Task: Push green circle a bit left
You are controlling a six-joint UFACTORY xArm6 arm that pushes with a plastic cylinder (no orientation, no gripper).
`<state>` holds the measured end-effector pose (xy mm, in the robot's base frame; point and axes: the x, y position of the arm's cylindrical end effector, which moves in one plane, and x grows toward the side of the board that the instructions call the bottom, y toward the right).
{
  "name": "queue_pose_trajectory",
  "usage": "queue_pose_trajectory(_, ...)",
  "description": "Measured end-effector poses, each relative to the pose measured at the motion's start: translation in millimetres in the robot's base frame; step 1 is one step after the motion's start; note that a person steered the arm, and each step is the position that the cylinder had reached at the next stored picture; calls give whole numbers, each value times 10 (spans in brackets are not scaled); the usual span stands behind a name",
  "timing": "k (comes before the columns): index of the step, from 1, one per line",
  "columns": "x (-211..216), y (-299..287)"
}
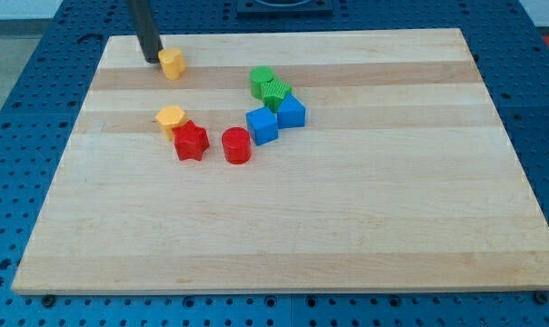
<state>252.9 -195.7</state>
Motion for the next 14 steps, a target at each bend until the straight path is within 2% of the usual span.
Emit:
queue_pose_trajectory(2, 220, 632)
queue_pose_trajectory(3, 463, 695)
queue_pose_trajectory(4, 464, 695)
queue_pose_trajectory(5, 212, 897)
queue_pose_trajectory(6, -120, 1401)
queue_pose_trajectory(7, -174, 1971)
queue_pose_trajectory(8, -72, 2088)
queue_pose_trajectory(10, 390, 2086)
queue_pose_trajectory(14, 476, 1940)
